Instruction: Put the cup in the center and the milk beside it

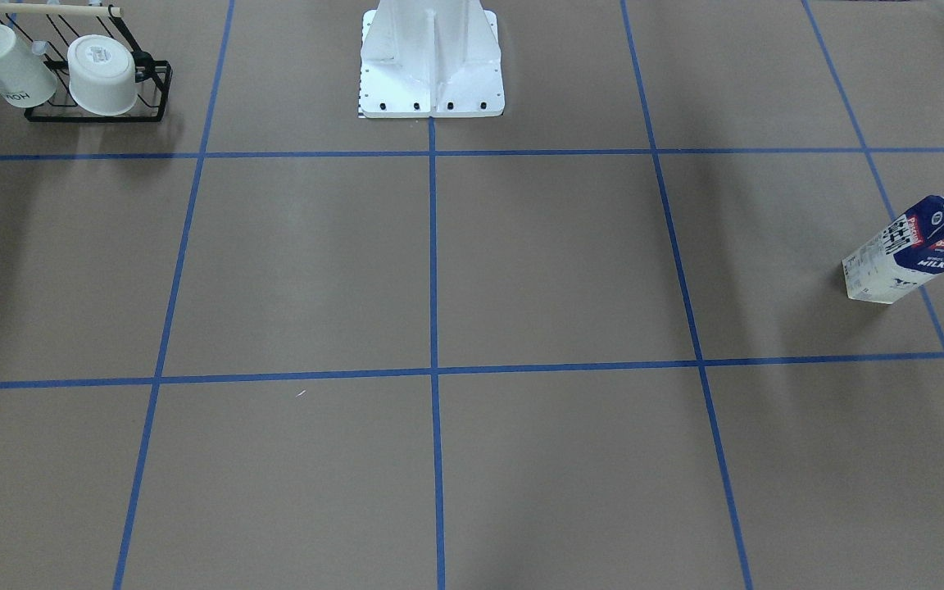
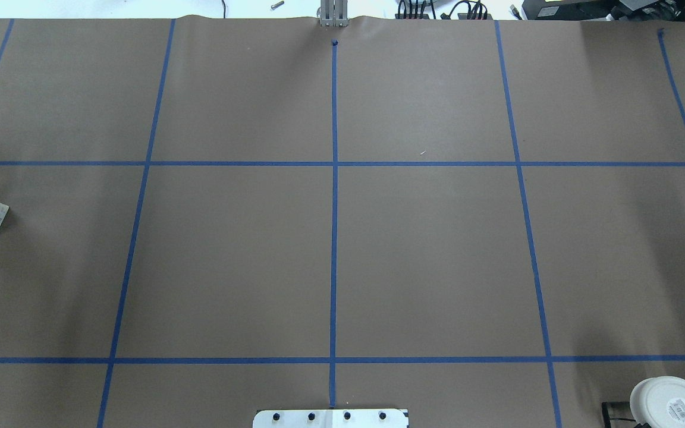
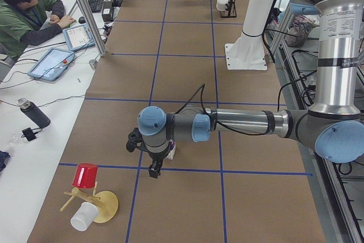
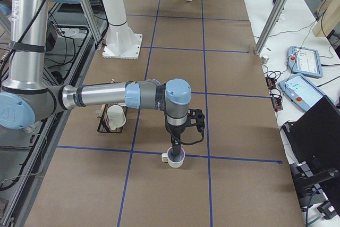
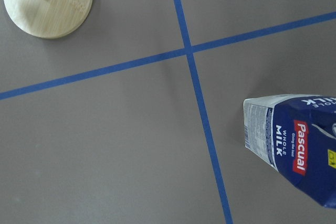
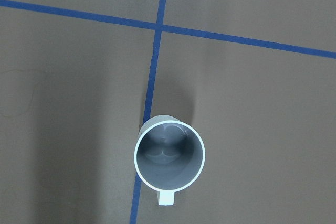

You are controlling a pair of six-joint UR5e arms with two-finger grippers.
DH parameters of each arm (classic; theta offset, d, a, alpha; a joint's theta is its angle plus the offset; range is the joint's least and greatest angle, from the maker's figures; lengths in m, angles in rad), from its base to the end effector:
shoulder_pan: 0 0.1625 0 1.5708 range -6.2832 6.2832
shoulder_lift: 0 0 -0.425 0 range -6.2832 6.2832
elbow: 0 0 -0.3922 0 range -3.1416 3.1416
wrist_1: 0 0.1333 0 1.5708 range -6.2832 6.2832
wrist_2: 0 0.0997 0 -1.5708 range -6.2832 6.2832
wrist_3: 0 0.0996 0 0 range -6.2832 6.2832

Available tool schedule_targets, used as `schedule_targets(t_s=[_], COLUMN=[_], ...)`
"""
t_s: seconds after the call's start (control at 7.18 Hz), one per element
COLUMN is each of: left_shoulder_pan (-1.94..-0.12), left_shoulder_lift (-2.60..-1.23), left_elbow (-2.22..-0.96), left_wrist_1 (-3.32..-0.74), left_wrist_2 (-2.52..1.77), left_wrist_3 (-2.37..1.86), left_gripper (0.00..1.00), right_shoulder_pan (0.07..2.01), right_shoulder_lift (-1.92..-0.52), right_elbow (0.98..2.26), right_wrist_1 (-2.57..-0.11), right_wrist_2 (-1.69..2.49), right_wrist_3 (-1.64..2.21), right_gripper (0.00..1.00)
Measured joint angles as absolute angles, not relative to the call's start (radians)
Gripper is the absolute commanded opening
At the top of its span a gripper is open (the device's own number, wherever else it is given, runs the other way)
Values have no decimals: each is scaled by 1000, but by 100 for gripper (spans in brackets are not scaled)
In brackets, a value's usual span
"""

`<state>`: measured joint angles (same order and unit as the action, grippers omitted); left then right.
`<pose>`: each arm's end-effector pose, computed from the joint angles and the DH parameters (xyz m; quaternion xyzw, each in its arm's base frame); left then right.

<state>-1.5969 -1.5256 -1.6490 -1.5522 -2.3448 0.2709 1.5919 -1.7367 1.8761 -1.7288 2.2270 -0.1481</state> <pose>-0.0760 -0.4717 0.6439 0.0624 0.3723 0.1158 0.9188 0.0813 -0.4148 0.6079 0.0185 -0.3218 -0.0571 0.9449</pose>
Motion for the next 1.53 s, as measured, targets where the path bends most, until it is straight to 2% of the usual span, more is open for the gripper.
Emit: schedule_targets(t_s=[0.84,1.53], left_shoulder_pan=[-1597,-1598], left_shoulder_lift=[-1545,-1635], left_elbow=[-1658,-1652], left_wrist_1=[-1677,-1861], left_wrist_2=[-2343,-2353], left_wrist_3=[268,217], left_gripper=[98,98], right_shoulder_pan=[1591,1590], right_shoulder_lift=[-1705,-1673], right_elbow=[1951,1940], right_wrist_1=[-1725,-1640], right_wrist_2=[2228,2245], right_wrist_3=[-151,-146], right_gripper=[100,100])
